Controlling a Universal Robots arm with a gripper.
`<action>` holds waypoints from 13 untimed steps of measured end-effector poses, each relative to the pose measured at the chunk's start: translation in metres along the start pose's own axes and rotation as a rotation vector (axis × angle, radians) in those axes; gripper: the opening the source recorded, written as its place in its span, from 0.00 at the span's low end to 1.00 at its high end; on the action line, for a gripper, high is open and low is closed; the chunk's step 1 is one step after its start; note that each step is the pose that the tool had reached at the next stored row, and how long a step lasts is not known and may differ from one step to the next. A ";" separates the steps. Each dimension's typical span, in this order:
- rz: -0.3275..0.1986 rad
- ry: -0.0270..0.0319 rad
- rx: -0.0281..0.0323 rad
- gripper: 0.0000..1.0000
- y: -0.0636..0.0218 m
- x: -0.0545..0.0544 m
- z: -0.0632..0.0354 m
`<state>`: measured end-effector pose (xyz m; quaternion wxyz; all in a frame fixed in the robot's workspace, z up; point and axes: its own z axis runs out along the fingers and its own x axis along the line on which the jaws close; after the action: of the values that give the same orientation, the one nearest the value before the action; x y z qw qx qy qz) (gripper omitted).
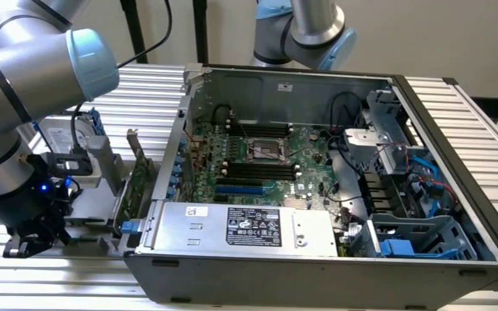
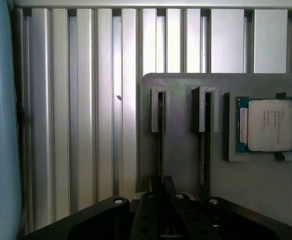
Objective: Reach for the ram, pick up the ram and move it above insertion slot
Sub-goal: 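Pick up the ram and move it above insertion slot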
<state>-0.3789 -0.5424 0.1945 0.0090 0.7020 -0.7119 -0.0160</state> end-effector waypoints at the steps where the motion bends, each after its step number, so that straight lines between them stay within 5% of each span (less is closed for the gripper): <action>1: 0.000 0.0000 -0.0002 0.14 0.0000 0.000 0.0000; 13: 0.000 0.0000 -0.0003 0.14 0.0004 0.000 -0.0109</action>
<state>-0.3789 -0.5423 0.2054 0.0091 0.7020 -0.7119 -0.0162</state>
